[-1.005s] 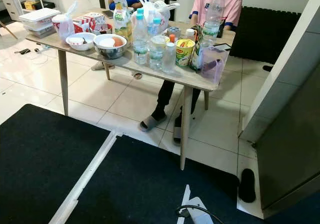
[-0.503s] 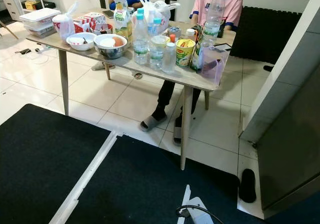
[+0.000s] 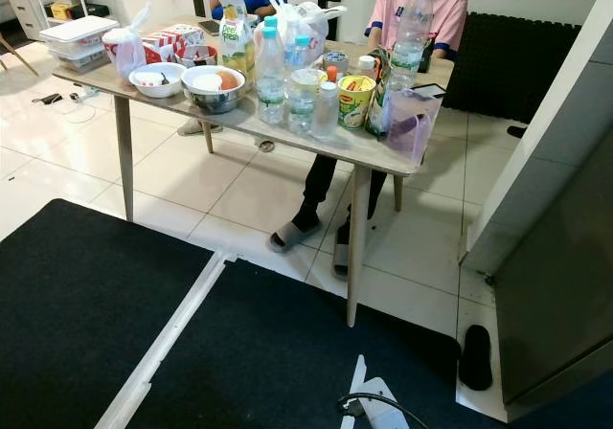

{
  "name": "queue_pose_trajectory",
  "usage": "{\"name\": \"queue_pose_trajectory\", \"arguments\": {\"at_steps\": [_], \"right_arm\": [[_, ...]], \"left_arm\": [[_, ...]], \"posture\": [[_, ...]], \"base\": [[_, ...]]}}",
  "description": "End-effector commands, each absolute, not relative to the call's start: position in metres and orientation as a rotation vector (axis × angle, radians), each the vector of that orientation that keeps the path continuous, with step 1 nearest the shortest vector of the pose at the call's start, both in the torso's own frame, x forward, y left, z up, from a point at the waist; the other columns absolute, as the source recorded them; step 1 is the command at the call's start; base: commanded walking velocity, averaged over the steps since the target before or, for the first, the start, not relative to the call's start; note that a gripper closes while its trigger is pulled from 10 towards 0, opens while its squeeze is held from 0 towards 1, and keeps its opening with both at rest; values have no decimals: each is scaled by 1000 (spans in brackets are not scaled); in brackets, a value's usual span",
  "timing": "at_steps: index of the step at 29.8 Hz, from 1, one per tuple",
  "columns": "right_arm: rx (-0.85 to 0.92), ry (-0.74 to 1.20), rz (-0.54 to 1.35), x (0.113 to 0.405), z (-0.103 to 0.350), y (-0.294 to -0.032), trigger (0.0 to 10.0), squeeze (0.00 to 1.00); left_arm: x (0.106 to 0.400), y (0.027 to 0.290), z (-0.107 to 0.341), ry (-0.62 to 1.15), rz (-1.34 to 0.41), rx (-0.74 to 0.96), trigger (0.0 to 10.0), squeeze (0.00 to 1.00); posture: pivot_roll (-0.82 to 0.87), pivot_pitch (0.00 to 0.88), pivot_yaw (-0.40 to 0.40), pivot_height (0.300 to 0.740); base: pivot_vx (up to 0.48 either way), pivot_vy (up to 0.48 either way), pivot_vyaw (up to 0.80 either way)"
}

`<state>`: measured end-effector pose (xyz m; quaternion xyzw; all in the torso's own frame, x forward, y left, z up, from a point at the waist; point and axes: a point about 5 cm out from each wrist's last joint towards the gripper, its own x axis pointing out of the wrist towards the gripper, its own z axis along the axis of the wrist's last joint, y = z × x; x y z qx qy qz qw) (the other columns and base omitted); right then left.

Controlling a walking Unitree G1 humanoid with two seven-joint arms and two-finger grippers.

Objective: Restocking fridge

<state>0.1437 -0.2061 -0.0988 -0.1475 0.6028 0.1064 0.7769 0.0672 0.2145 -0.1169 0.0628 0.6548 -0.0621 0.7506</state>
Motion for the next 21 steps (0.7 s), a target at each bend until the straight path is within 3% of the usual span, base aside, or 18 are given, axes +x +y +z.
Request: {"name": "queue_pose_trajectory", "arguments": {"at_steps": [1, 21], "right_arm": [[-299, 1272, 221, 148, -97, -206, 10000, 0], [-274, 1258, 223, 147, -98, -205, 10000, 0]], "left_arm": [[97, 209, -112, 1319, -164, 135, 10000, 0], [97, 209, -112, 1318, -178, 149, 10000, 0]], "posture": [[-19, 0, 17, 740], [-17, 0, 14, 740]], "base": [[315, 0, 0], [337, 0, 0]]}}
